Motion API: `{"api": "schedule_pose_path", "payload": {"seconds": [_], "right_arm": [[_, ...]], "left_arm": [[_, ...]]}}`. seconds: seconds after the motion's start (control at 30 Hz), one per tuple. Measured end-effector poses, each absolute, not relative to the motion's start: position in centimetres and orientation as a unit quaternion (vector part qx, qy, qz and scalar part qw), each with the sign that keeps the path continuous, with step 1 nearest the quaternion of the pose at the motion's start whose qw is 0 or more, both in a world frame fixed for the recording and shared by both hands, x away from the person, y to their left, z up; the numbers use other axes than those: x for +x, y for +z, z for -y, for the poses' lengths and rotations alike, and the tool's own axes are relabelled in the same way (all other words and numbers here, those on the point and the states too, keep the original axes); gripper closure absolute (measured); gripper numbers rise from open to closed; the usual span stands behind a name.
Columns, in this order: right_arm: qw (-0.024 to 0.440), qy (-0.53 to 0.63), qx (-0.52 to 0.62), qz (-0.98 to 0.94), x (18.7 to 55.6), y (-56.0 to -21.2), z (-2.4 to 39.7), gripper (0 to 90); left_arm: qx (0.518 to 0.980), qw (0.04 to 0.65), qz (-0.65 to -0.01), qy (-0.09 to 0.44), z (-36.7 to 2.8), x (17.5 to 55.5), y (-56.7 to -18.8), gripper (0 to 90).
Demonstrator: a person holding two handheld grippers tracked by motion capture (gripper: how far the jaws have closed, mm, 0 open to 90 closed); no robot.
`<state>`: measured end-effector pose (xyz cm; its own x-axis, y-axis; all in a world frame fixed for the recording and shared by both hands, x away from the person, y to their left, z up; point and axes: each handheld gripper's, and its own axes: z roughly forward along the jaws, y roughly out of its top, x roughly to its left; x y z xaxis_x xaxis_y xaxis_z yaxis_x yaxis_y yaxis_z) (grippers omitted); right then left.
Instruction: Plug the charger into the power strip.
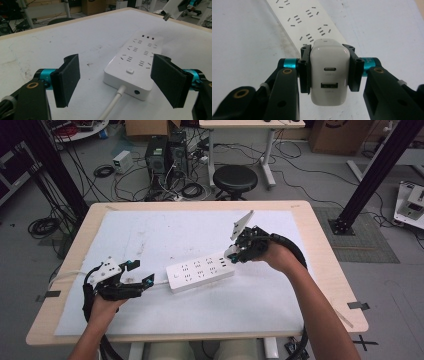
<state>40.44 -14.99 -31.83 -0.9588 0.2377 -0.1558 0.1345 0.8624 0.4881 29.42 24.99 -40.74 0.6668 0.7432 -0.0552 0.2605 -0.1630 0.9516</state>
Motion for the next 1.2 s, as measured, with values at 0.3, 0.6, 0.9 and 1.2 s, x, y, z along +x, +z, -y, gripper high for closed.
{"api": "schedule_pose_path", "payload": {"seconds": [0.3, 0.6, 0.9, 1.2], "right_arm": [[0.097, 0.233, 0.074, -0.965, 41.5, -31.8, 13.0, 63.2], [0.086, 0.218, 0.037, -0.971, 42.8, -32.4, 10.6, 63.2], [0.075, 0.204, 0.022, -0.976, 43.6, -33.4, 9.5, 63.2], [0.071, 0.188, 0.0, -0.98, 44.3, -34.2, 8.2, 63.2]], "left_arm": [[0.736, 0.546, -0.334, 0.222, -24.9, 29.3, -41.0, 23.7], [0.734, 0.548, -0.335, 0.22, -25.2, 29.2, -41.4, 23.6], [0.733, 0.549, -0.337, 0.218, -25.5, 29.2, -41.6, 23.7], [0.731, 0.551, -0.341, 0.215, -25.9, 29.2, -42.0, 23.7]]}}
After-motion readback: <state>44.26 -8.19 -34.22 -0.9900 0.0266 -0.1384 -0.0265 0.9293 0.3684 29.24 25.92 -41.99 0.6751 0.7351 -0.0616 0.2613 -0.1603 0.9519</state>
